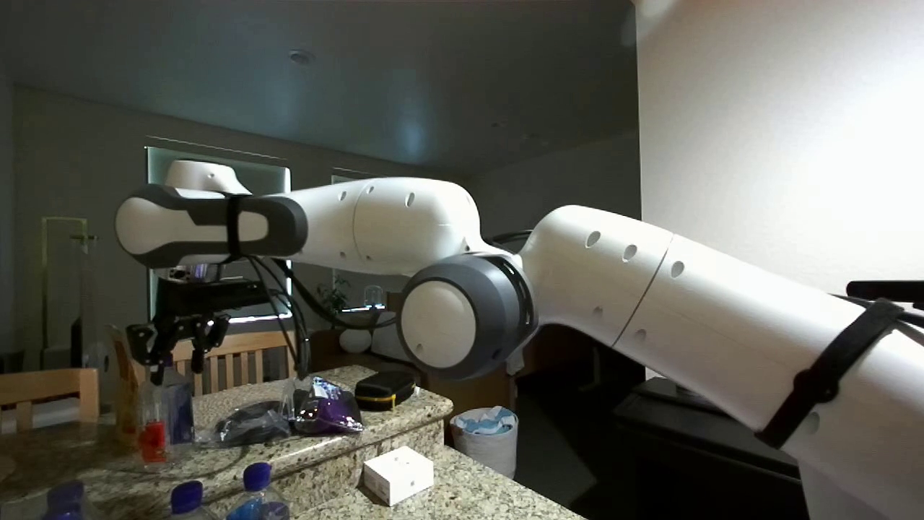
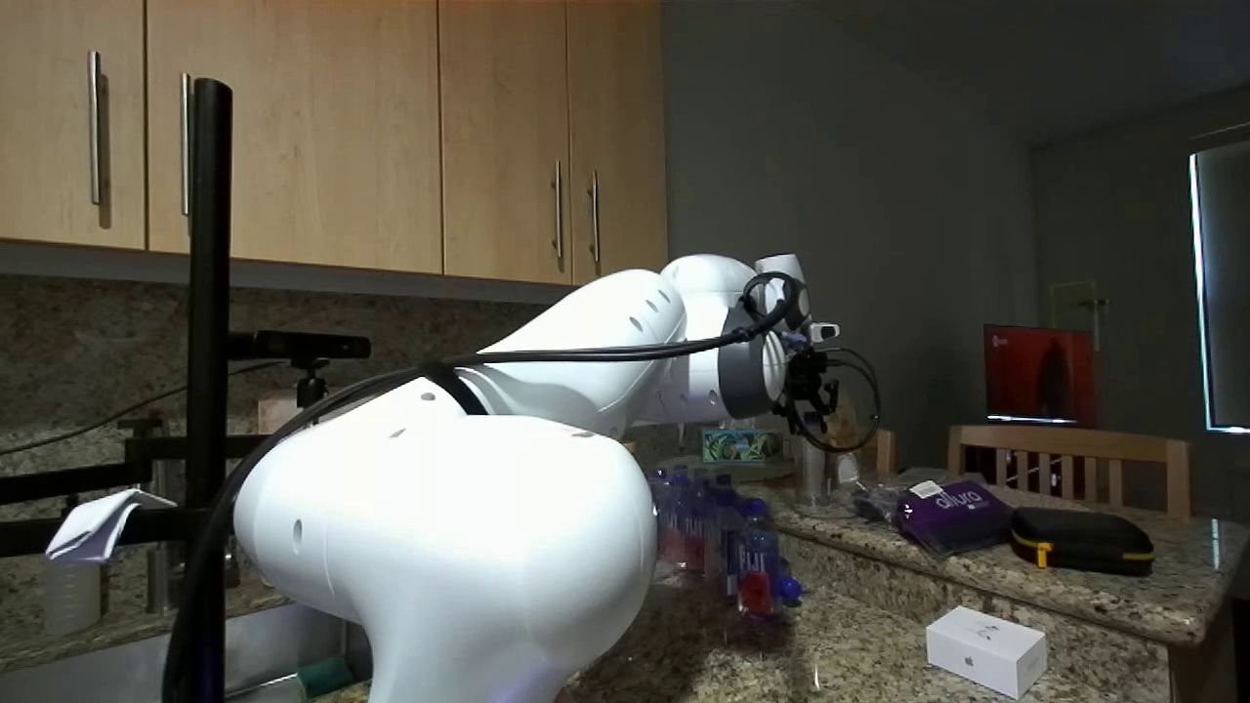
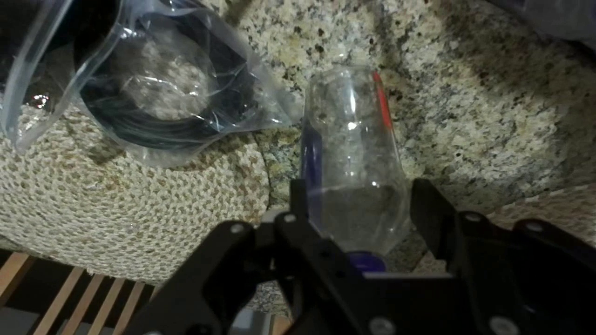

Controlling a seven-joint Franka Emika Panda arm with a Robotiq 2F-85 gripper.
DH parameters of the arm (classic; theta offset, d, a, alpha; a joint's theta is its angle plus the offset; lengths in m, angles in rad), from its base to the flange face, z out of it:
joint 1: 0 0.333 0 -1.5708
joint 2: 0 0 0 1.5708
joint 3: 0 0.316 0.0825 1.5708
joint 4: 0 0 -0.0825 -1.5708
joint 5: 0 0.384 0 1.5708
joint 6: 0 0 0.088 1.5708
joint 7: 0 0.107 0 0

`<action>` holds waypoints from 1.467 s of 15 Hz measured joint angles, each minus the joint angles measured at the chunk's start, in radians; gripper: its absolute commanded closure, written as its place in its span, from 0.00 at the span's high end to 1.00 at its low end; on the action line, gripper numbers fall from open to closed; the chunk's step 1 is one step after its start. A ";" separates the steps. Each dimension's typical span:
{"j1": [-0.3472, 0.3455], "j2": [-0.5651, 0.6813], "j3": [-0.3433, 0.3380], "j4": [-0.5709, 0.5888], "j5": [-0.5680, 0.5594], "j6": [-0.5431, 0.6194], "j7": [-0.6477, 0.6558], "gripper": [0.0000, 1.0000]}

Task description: Pick up the bottle from the bottom deck of the countertop and put it on the top deck of the countertop.

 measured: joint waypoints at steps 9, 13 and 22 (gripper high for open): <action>0.002 0.011 -0.014 0.017 -0.001 -0.058 0.006 1.00; 0.002 -0.008 -0.009 0.017 0.008 -0.105 0.007 1.00; -0.009 -0.135 -0.004 0.017 0.017 -0.324 0.034 1.00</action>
